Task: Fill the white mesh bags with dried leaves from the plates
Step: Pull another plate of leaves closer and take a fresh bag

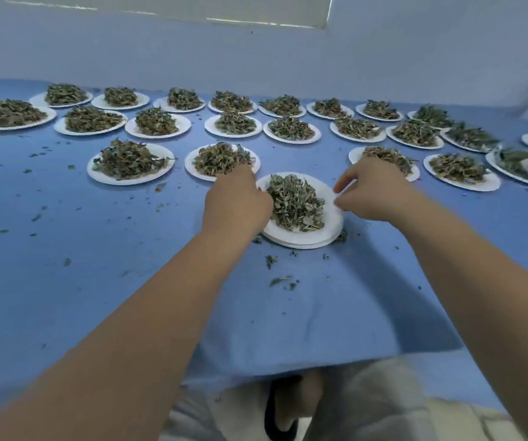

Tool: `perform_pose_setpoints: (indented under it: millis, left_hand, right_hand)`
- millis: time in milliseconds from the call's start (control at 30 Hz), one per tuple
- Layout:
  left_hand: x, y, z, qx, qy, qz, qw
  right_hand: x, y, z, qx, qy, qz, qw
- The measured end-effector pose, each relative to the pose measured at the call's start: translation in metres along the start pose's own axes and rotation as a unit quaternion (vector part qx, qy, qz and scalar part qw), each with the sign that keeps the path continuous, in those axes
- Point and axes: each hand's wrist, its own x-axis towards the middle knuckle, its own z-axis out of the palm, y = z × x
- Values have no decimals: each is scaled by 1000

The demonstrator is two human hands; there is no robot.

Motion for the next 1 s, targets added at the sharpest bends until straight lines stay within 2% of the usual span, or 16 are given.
perform_pose_setpoints:
  millis: [167, 267, 333, 400, 500, 600, 700, 867, 1000]
  left_hand:
    - [-5, 9, 4, 91, 19, 30, 995]
    - [-8, 42, 19, 84, 72, 123, 986]
    - [-14, 82, 43, 52, 70, 187, 978]
    - [-27, 128, 76, 21, 28, 241, 970]
    - [-43, 180, 131, -12, -68, 264, 962]
    - [-47, 212, 178, 11, -146, 292, 945]
    - [-44, 234, 212, 9, -194, 303, 933]
    - [-39, 245, 244, 31, -211, 340, 916]
    - [-34, 242, 256, 4, -204, 311, 928]
  right_hand:
    - [1, 15, 3, 15, 1, 0, 1000]
    - [-3, 46, -15, 29, 54, 21, 998]
    - [-10, 80, -27, 22, 84, 49, 995]
    - [-19, 123, -36, 22, 106, 100, 989]
    - [-37, 193, -47, 14, 144, 194, 970]
    - [-53, 260, -56, -47, 177, 269, 945]
    - [-60, 313, -61, -111, 158, 320, 927]
    - [-41, 365, -65, -139, 158, 356, 911]
    - [-31, 377, -65, -180, 220, 312, 906]
